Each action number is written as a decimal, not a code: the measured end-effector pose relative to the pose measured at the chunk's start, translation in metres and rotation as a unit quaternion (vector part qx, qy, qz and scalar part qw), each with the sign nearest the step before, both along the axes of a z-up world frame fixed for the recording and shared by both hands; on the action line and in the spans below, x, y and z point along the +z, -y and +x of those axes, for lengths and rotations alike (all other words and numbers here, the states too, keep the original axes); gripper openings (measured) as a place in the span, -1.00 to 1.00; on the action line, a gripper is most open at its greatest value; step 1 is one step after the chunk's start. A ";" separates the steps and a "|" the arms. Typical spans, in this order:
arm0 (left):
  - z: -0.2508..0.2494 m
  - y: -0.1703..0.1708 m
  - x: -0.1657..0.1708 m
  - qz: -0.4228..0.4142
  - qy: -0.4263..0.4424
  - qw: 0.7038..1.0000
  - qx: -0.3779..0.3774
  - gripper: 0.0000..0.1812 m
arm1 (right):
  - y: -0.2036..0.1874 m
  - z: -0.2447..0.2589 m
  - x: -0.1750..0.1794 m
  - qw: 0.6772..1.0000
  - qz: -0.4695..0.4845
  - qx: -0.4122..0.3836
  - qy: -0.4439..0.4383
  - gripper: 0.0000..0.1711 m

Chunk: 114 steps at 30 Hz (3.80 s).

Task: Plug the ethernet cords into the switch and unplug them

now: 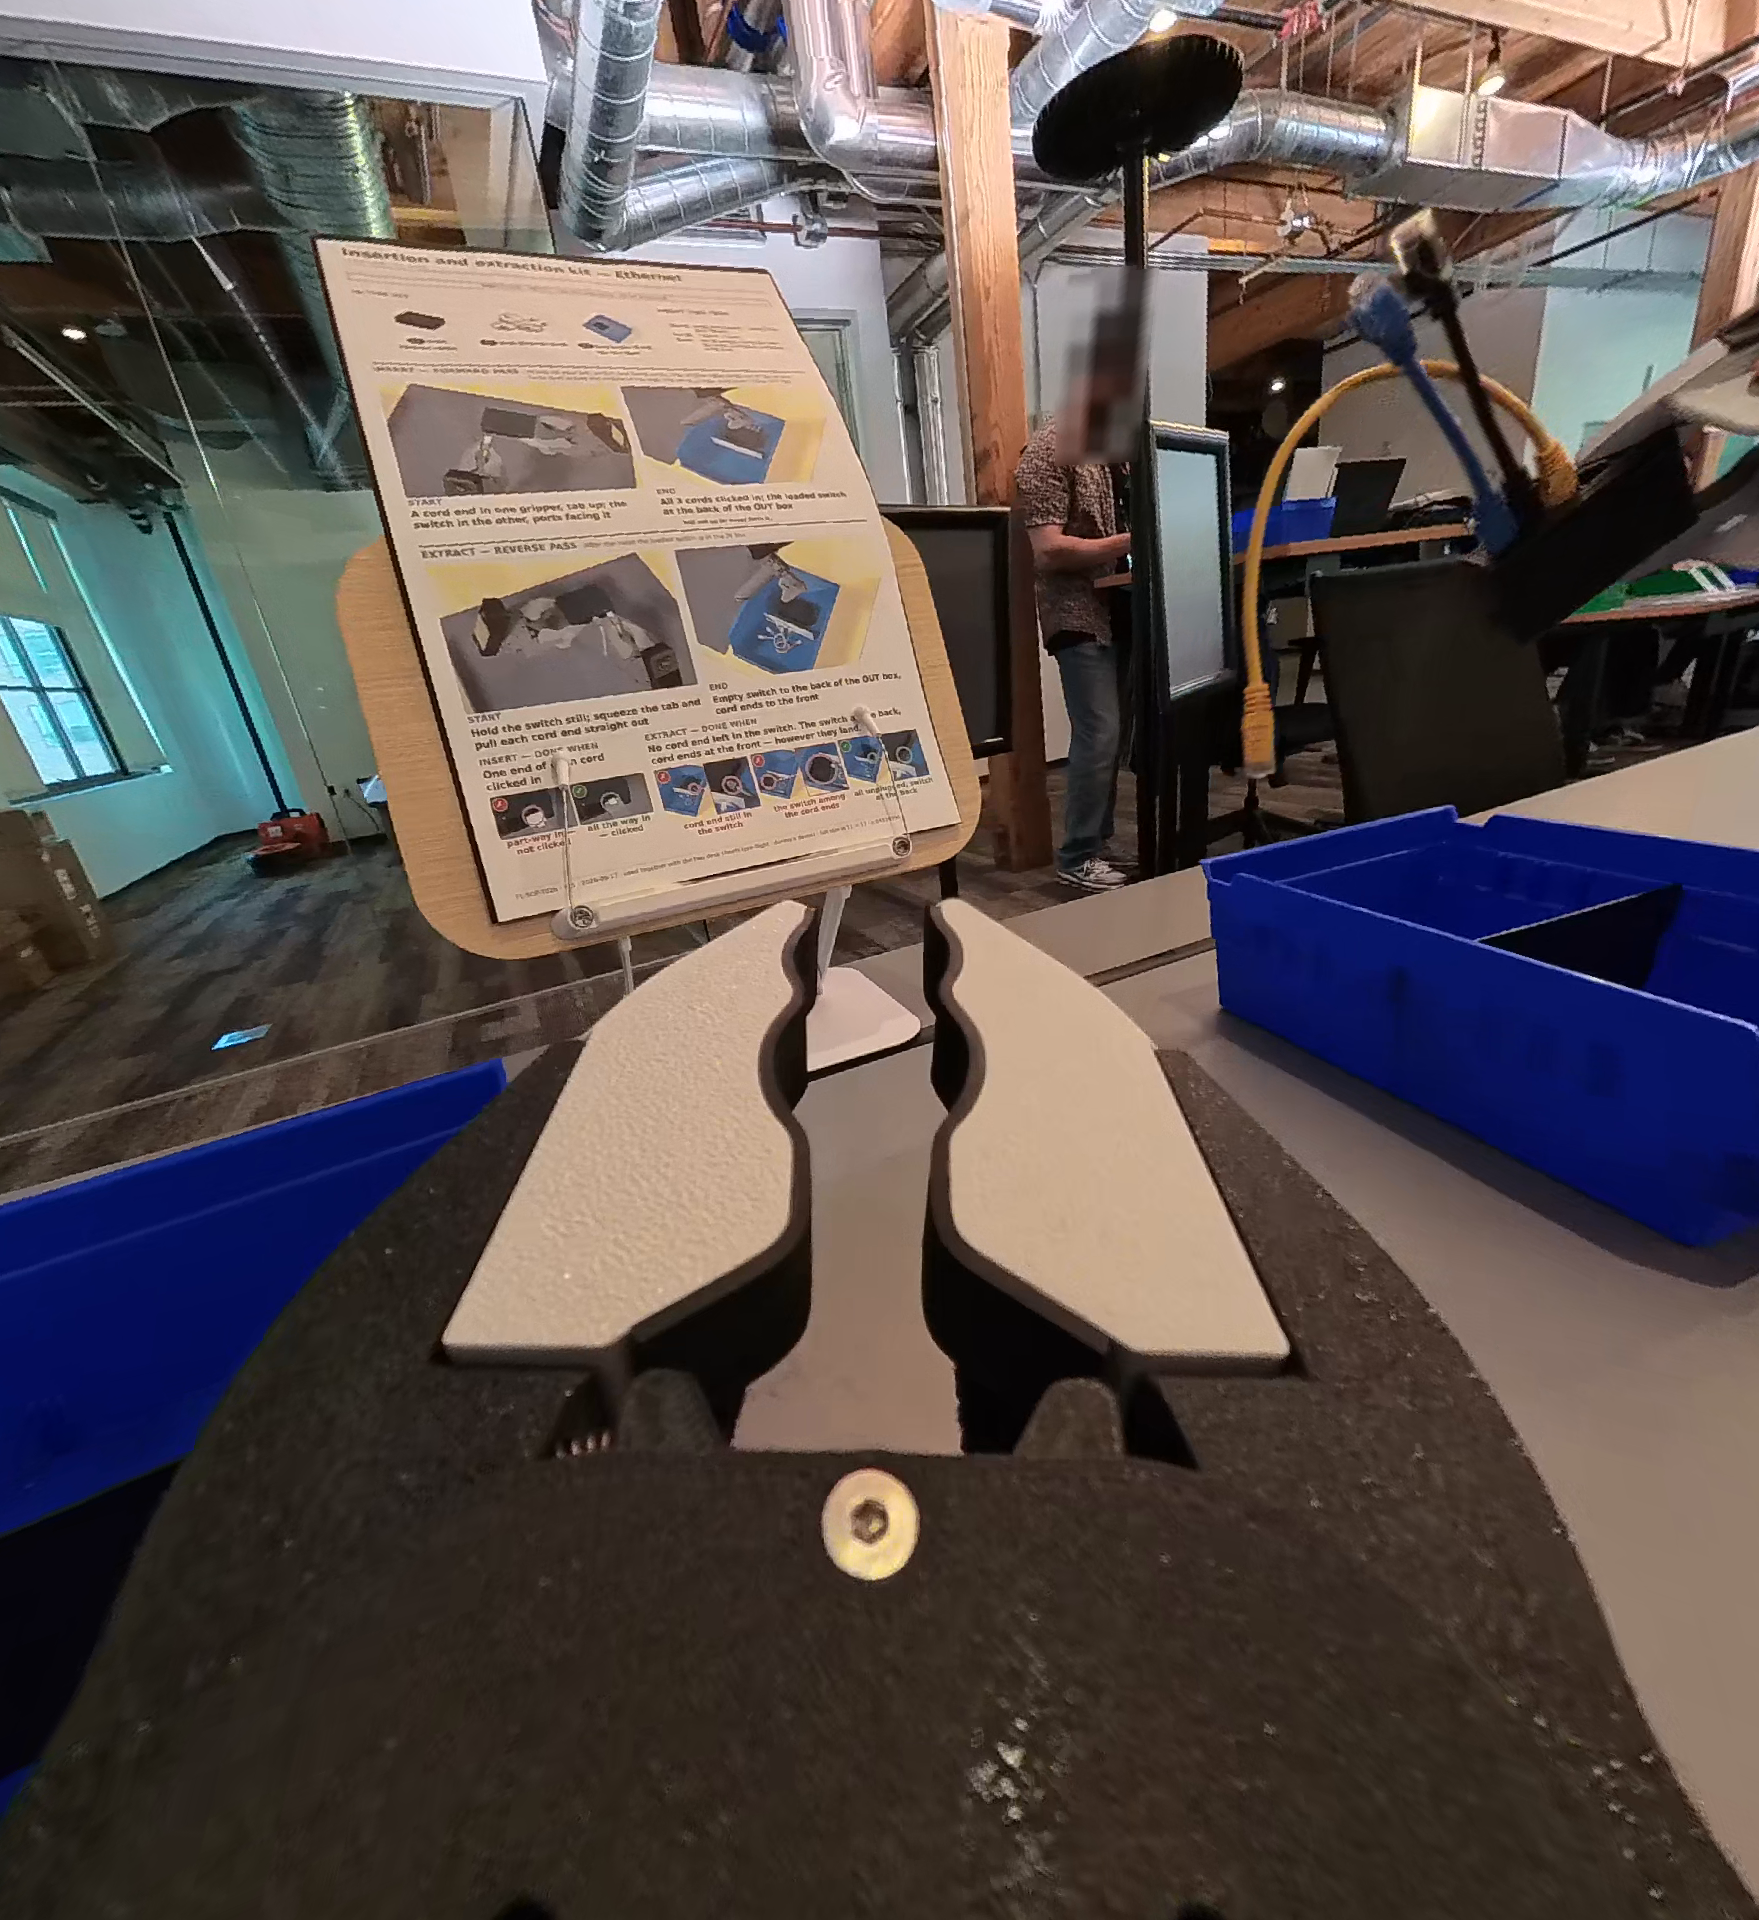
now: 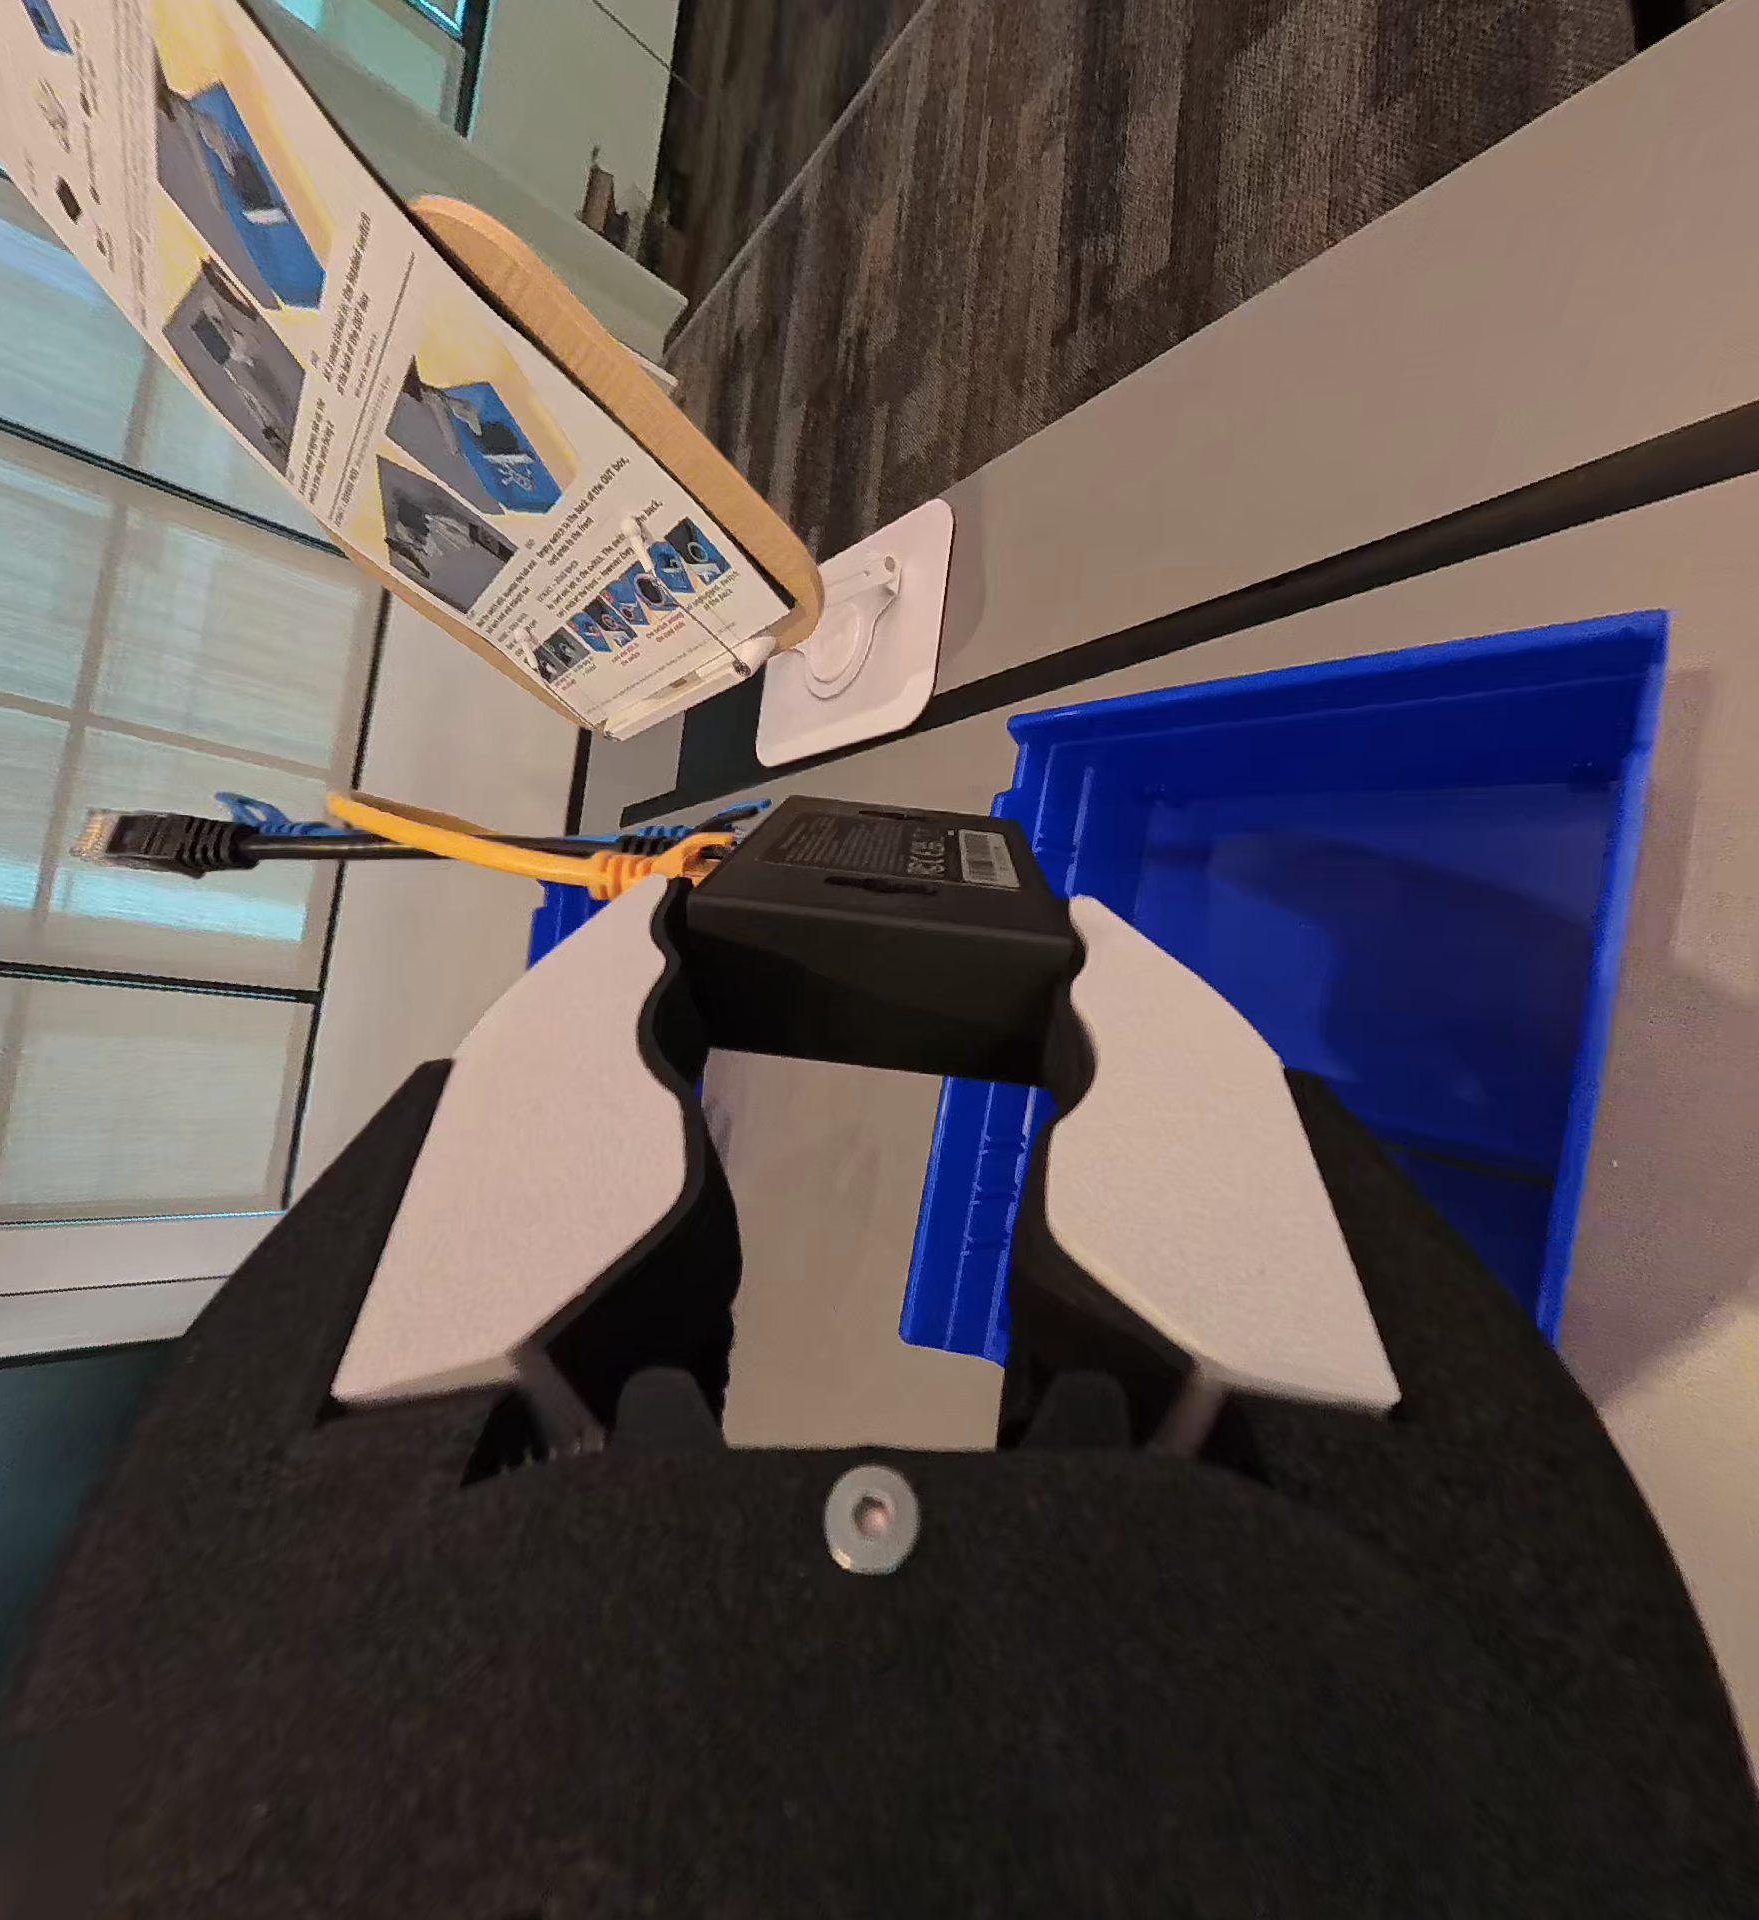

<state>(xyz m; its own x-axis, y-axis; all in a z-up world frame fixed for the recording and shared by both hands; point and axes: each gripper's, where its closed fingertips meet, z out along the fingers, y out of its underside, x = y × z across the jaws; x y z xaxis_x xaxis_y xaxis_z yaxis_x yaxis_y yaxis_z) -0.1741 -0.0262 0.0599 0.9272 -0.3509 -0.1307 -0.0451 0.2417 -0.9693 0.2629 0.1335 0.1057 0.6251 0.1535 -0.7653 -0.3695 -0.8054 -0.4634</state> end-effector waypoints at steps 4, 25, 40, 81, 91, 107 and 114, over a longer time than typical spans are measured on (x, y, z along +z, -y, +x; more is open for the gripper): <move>0.003 0.000 -0.001 0.004 -0.013 1.000 0.003 -0.80 | 0.001 0.011 -0.009 0.999 0.004 -0.002 -0.034 -0.27; 0.015 -0.004 -0.014 -0.011 -0.043 0.999 -0.002 -0.80 | -0.011 0.061 -0.061 0.999 -0.028 -0.021 -0.040 -0.27; 0.022 -0.005 -0.020 -0.009 -0.077 0.997 0.005 -0.81 | -0.025 0.063 -0.093 0.998 -0.062 -0.018 0.002 -0.27; 0.029 0.000 -0.019 0.003 -0.106 0.994 0.008 -0.81 | -0.030 0.048 -0.151 0.973 -0.148 0.007 0.178 -0.27; 0.030 0.000 -0.019 0.004 -0.107 0.994 0.008 -0.81 | -0.030 0.047 -0.153 0.967 -0.143 0.010 0.210 -0.27; 0.034 -0.001 -0.024 -0.002 -0.113 0.994 0.004 -0.81 | -0.030 0.038 -0.158 0.934 -0.199 0.003 0.297 -0.27; 0.035 0.002 -0.020 0.007 -0.116 0.993 0.004 -0.81 | -0.024 0.020 -0.159 0.927 -0.221 0.024 0.301 -0.26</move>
<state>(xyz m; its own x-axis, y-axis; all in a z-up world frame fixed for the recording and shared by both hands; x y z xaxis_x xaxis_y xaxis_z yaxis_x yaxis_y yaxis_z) -0.1392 -0.0284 0.0400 0.8744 -0.3404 -0.3459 -0.2688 0.2535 -0.9292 0.2834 0.1575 -0.0532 0.9601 -0.0531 -0.2745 -0.1097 -0.9746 -0.1952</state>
